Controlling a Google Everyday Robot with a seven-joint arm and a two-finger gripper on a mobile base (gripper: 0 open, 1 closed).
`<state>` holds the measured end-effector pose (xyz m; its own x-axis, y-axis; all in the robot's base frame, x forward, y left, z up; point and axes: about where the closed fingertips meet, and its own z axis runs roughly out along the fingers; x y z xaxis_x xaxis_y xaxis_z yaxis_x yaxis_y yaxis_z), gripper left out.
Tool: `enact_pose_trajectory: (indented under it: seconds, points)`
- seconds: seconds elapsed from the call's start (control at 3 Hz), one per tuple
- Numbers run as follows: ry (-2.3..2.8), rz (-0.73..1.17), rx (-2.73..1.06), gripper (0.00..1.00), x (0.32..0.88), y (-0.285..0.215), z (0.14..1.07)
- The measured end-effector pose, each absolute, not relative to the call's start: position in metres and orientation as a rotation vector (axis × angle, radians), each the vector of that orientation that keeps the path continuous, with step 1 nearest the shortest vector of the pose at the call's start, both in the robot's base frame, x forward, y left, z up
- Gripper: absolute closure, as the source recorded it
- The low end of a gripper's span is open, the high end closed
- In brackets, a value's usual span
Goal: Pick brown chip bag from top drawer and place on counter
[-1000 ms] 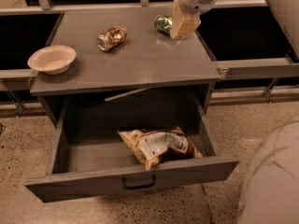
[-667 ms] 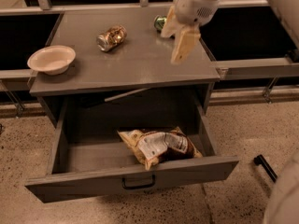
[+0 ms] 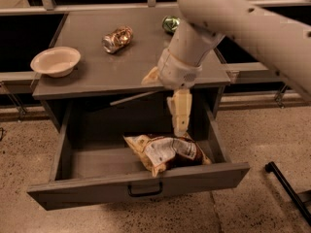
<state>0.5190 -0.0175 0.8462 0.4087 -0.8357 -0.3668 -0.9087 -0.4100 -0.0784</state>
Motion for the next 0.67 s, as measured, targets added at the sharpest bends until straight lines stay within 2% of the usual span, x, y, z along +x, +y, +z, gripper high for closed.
enact_pose_trajectory:
  seconds: [0.67]
  points:
    - [1.535, 0.416, -2.472, 0.0, 0.506, -0.038, 0.767]
